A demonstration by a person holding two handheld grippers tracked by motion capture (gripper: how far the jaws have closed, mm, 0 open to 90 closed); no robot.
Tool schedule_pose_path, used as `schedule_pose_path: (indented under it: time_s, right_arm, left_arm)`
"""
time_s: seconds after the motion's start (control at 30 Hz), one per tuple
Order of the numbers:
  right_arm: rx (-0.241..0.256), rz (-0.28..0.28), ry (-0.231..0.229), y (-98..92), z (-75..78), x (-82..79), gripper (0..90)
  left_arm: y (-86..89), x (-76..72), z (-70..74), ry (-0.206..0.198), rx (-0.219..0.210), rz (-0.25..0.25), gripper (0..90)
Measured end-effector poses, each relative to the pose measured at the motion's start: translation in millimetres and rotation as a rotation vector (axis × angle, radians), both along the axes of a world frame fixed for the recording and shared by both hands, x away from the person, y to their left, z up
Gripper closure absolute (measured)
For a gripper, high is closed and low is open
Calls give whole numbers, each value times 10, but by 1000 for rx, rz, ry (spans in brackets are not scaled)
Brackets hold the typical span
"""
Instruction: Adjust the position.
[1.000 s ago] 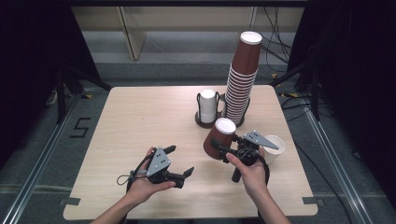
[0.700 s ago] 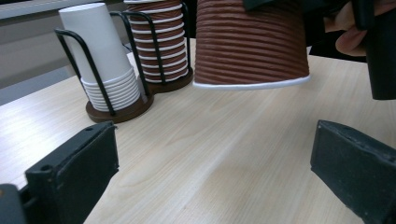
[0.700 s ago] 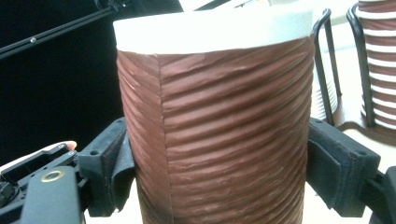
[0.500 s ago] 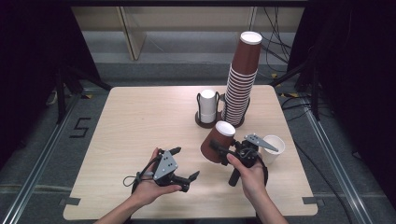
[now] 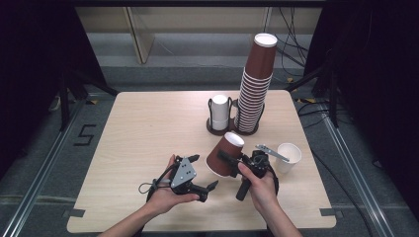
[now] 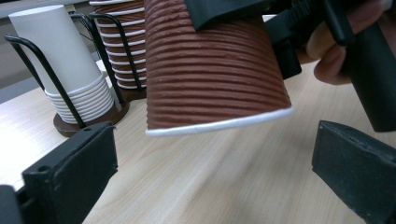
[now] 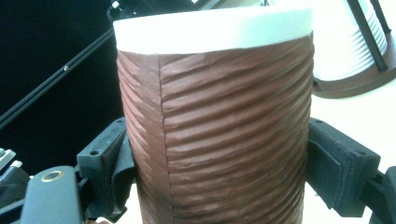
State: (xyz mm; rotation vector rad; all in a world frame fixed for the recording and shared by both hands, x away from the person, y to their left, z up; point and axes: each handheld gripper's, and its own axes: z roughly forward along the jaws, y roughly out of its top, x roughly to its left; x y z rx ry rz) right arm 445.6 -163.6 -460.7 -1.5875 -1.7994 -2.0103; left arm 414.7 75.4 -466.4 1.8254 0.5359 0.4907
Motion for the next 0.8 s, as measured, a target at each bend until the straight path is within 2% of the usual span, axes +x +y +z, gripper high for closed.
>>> schedule_pose_path:
  time_s: [0.03, 0.07, 0.37, 0.4, 0.5, 0.7, 0.77, 0.8]
  right_arm:
    - [0, -10, 24, 15, 13, -13, 187]
    - [-10, -3, 1, 12, 7, -4, 187]
    - [2, 9, 4, 66, 26, -26, 187]
    - [2, 9, 4, 66, 26, -26, 187]
    - [7, 11, -1, 83, 17, -24, 187]
    - [12, 17, 5, 123, -1, -43, 187]
    - [26, 16, 20, 138, 11, -56, 187]
    - [17, 22, 8, 132, 6, -50, 187]
  left_arm:
    - [-14, 10, 3, 8, -2, 0, 0]
    - [-27, 18, 3, 11, -1, -1, 0]
    - [-148, 115, -7, 36, 2, -3, 0]
    - [-162, 122, -15, 37, -7, -2, 0]
    - [-202, 147, -29, 39, 7, -1, 0]
    - [-220, 162, -34, 48, -13, 3, 0]
    - [-210, 165, -32, 49, -15, -2, 0]
    - [-208, 166, -33, 51, -16, -4, 0]
